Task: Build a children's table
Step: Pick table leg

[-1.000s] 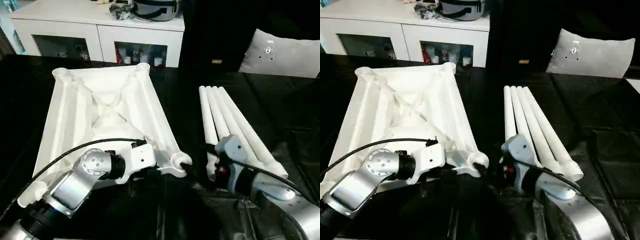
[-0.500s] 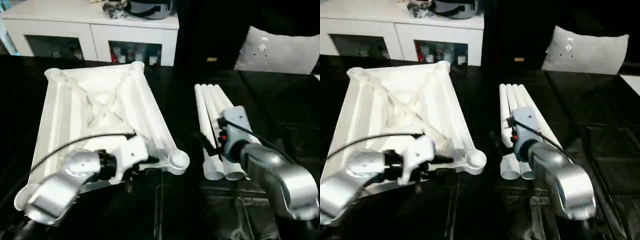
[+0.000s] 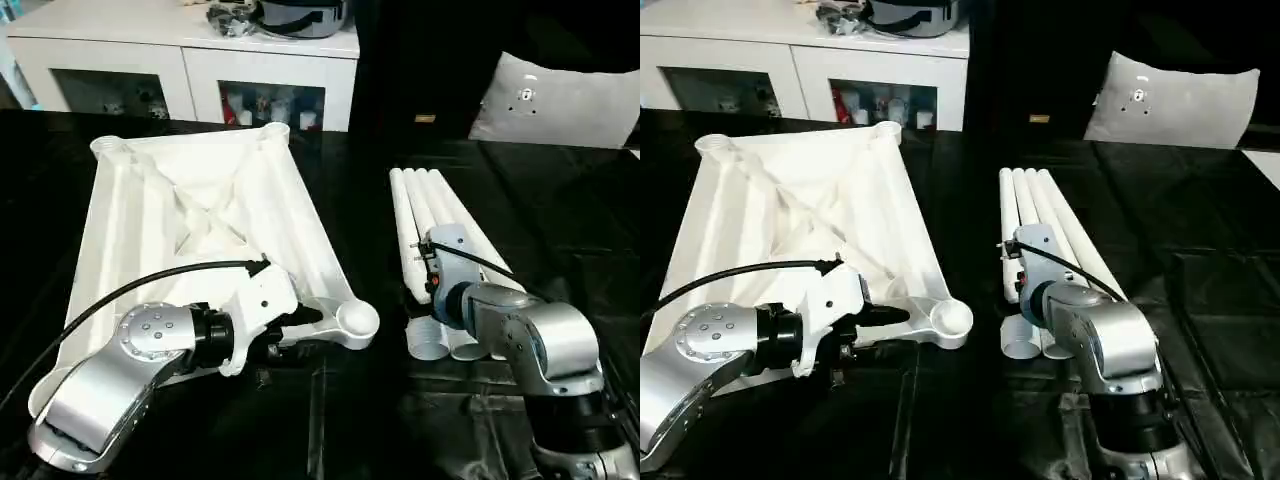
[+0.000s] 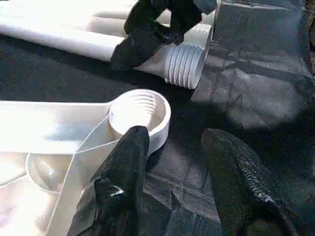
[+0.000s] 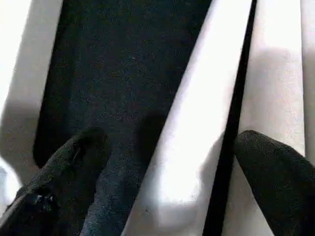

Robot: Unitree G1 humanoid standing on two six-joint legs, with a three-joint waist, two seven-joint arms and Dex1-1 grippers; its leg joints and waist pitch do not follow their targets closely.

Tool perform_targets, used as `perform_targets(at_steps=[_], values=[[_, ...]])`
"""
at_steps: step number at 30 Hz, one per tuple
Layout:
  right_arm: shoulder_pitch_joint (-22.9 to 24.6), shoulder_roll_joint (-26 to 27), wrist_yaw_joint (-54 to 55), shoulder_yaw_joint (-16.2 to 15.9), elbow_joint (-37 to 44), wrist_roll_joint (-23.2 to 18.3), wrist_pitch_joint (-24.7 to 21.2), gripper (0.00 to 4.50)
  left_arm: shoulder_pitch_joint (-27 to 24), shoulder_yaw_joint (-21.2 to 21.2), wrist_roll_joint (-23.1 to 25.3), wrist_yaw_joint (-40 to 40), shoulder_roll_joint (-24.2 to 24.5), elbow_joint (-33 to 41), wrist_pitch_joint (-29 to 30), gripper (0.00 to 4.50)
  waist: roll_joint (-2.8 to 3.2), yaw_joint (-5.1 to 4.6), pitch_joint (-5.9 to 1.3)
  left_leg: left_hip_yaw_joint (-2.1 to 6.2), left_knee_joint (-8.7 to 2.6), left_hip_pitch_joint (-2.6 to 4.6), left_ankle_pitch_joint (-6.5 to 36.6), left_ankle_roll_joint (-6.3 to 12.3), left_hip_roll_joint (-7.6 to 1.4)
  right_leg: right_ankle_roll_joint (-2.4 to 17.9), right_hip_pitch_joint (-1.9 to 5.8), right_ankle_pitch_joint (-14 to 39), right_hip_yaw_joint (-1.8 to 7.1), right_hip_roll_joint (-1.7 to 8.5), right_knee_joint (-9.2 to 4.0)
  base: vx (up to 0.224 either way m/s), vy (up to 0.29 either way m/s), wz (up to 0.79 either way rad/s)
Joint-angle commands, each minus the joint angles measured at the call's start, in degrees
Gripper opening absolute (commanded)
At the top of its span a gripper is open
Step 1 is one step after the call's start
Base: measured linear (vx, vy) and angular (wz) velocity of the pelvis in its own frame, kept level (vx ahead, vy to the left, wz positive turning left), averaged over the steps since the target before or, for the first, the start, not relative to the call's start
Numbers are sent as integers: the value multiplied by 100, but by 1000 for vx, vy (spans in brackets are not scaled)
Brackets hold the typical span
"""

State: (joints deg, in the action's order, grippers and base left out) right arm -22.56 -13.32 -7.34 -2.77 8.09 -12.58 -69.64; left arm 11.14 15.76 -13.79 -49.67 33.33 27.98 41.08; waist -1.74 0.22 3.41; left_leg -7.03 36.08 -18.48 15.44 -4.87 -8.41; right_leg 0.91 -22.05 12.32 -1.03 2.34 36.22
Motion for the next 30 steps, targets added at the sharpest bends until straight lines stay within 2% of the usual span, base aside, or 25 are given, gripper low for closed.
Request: perform_targets(at_steps=[1, 4, 5, 9, 11, 13, 16, 17, 18, 30], values=[[-95, -12, 7, 20, -138, 91, -64, 450, 43, 36, 0, 66, 36, 137, 139, 202, 43, 2, -290, 10, -483, -111, -301, -206, -293, 1209, 336, 151, 293, 433, -350, 0, 0, 0], [-104, 24, -71, 34, -231, 28, -101, 450, 58, 52, -28, 117, 34, 185, 220, 202, 43, 4, -282, 7, -485, -112, -215, -206, -292, 1219, 333, 281, 294, 437, -363, 0, 0, 0], [-103, 22, -119, 22, -245, -16, -122, 450, 68, 62, -36, 137, 31, 197, 245, 202, 0, -2, -281, -2, -484, -118, -208, -180, -295, 1214, 335, 304, 300, 439, -371, 0, 0, 0], [-55, -49, -222, -129, -317, -29, -82, 450, 73, 67, -44, 191, 23, 229, 295, 202, 24, 0, -282, 1, -482, -109, -273, -154, -298, 1216, 321, 298, 289, 433, -361, 0, 0, 0], [-30, -69, -279, -151, -346, -44, -66, 450, 72, 78, -44, 214, 22, 245, 321, 202, 14, -3, -279, 0, -483, -115, -261, -150, -300, 1216, 325, 317, 293, 439, -366, 0, 0, 0], [0, -100, -332, -180, -374, -41, -50, 423, 71, 93, -41, 237, 17, 256, 336, 214, 20, -2, -283, 1, -478, -119, -278, -135, -299, 1219, 330, 304, 295, 441, -361, 0, 0, 0], [31, -117, -350, -173, -403, -39, -42, 413, 58, 103, -35, 249, 24, 270, 337, 214, 14, 0, -279, -1, -479, -120, -262, -125, -299, 1220, 326, 374, 297, 444, -371, 0, 0, 0], [36, -124, -358, -163, -426, -34, -28, 391, 52, 108, -34, 253, 34, 273, 335, 214, 23, -2, -279, 0, -479, -117, -239, -138, -300, 1220, 322, 402, 296, 443, -373, 0, 0, 0], [36, -126, -358, -145, -449, -30, -24, 382, 48, 117, -33, 253, 46, 279, 340, 214, -1, -10, -275, -4, -482, -120, -198, -134, -302, 1214, 321, 449, 296, 440, -381, 0, 0, 0], [31, -132, -339, -35, -520, 4, 18, 281, 32, 103, -8, 357, 35, 298, 254, 214, -15, -9, -277, -3, -483, -119, -185, -122, -302, 1183, 310, 515, 295, 438, -385, 0, 0, 0]])
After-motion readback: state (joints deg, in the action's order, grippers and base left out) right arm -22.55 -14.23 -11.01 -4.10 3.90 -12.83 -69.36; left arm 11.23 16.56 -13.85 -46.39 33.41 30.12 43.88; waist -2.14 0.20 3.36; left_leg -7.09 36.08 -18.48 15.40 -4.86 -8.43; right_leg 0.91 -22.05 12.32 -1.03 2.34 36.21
